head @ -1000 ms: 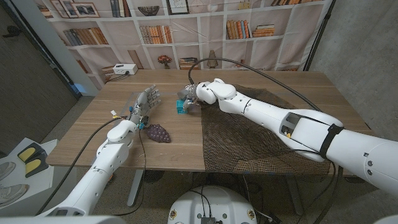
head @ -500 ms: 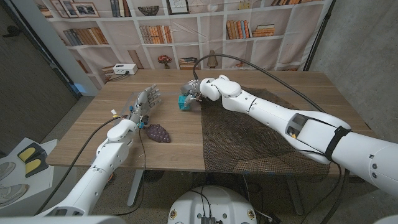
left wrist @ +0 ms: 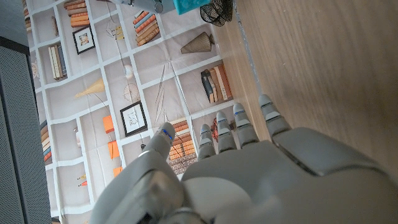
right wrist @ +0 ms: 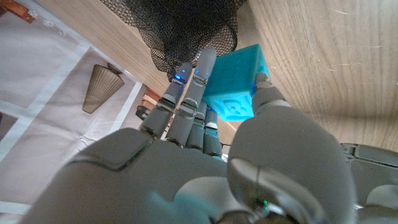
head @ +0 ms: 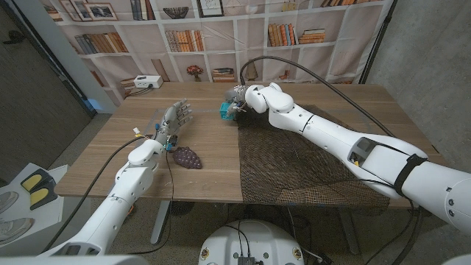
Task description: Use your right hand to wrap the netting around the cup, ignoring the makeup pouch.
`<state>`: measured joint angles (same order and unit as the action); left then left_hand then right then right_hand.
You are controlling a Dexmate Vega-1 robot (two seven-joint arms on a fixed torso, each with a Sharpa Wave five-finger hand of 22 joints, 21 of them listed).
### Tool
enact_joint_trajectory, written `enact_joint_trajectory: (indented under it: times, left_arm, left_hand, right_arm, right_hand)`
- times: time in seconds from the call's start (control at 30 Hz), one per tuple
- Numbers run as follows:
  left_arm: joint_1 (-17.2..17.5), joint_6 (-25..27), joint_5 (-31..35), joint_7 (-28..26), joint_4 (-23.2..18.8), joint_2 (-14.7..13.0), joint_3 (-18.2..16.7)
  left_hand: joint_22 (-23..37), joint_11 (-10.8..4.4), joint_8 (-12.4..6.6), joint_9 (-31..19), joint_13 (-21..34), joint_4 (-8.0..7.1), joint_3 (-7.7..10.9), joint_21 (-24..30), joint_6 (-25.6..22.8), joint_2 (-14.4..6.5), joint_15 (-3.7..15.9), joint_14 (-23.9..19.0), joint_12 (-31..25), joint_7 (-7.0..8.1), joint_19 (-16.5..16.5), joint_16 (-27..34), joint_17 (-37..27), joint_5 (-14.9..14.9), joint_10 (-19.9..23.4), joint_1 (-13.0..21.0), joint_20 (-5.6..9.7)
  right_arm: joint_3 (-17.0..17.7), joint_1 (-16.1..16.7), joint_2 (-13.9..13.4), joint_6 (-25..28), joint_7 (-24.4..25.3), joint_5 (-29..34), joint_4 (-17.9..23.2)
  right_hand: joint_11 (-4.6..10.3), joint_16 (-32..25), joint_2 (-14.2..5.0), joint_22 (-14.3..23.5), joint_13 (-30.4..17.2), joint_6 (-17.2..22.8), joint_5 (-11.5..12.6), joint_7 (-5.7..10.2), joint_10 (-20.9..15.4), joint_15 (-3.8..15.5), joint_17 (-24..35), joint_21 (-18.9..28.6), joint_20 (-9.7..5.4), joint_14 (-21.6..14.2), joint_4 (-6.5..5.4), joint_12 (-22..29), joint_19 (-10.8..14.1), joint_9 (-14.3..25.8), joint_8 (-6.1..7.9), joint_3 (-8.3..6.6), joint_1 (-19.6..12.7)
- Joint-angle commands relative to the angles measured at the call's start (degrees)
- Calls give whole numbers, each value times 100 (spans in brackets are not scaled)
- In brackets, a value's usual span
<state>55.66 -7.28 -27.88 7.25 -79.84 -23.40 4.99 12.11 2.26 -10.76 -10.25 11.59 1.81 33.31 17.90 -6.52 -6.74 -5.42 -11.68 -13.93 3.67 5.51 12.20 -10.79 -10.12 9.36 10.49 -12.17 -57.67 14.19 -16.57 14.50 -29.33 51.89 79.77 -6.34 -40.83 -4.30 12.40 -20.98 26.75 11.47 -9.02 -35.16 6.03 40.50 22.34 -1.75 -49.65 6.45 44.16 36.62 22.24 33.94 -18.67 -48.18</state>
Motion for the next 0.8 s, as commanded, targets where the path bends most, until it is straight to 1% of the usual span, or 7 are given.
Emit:
enact_joint_trajectory:
  times: [0.03,0.33,0.37,0.63,0.67,0.77,0.8]
  left_arm:
    - [-6,31,33,-9,-91,-3,39]
    - [68,97,50,-64,-260,-39,42]
    - [71,100,53,-63,-267,-43,45]
    - [68,160,65,-59,-333,-79,66]
    - [66,157,68,-58,-335,-81,67]
    - [52,170,63,-44,-340,-89,71]
    - [45,175,66,-38,-337,-93,76]
  left_hand:
    - [23,-14,-3,-21,25,-40,26,4,19,-9,-24,-38,8,16,31,-30,-28,1,56,-45,-14]
    - [24,-16,-4,-21,25,-41,30,5,20,-10,-16,-34,12,20,34,-37,-27,1,61,-49,-14]
    - [24,-10,-5,-21,25,-41,31,5,18,-10,-17,-32,12,18,35,-38,-27,1,62,-50,-14]
    - [24,-12,-3,-20,26,-41,35,5,24,-10,-12,-35,15,22,37,-40,-27,0,64,-53,-14]
    - [24,-12,-2,-20,26,-41,35,5,26,-10,-11,-36,16,20,37,-40,-26,0,63,-53,-14]
    - [24,-15,-3,-20,26,-41,37,5,25,-10,-10,-38,17,28,38,-41,-26,0,66,-55,-14]
    - [24,-16,-3,-20,26,-41,37,5,26,-9,-11,-41,19,23,39,-40,-26,0,64,-56,-14]
  right_arm:
    - [287,247,-352,754,-353,175,708]
    - [661,618,-708,1333,-381,195,1287]
    - [699,659,-742,1383,-370,192,1343]
    - [932,940,-958,1805,-313,199,1716]
    - [952,976,-981,1874,-308,217,1762]
    - [1032,1089,-1063,2038,-299,214,1898]
    - [1054,1125,-1090,2098,-301,217,1941]
  right_hand:
    - [790,42,-656,6,-566,1756,27,1121,-863,531,31,40,6,12,-319,35,-53,40,70,-292,-660]
    - [788,106,-651,-3,-526,1739,19,1130,-886,540,55,58,9,-9,-349,36,-75,94,151,-299,-662]
    - [814,114,-651,-4,-525,1740,18,1130,-897,542,58,60,7,-10,-351,42,-75,99,159,-301,-664]
    - [806,154,-648,-10,-523,1744,13,1124,-886,548,85,74,3,-35,-364,51,-90,134,221,-310,-674]
    - [782,161,-646,-11,-518,1740,11,1130,-890,550,88,74,6,-39,-366,51,-96,139,229,-311,-674]
    - [819,175,-645,-13,-524,1736,9,1128,-896,554,97,77,5,-51,-370,62,-106,151,248,-314,-678]
    - [805,180,-645,-14,-520,1745,9,1129,-904,556,100,81,8,-56,-370,65,-101,155,258,-316,-681]
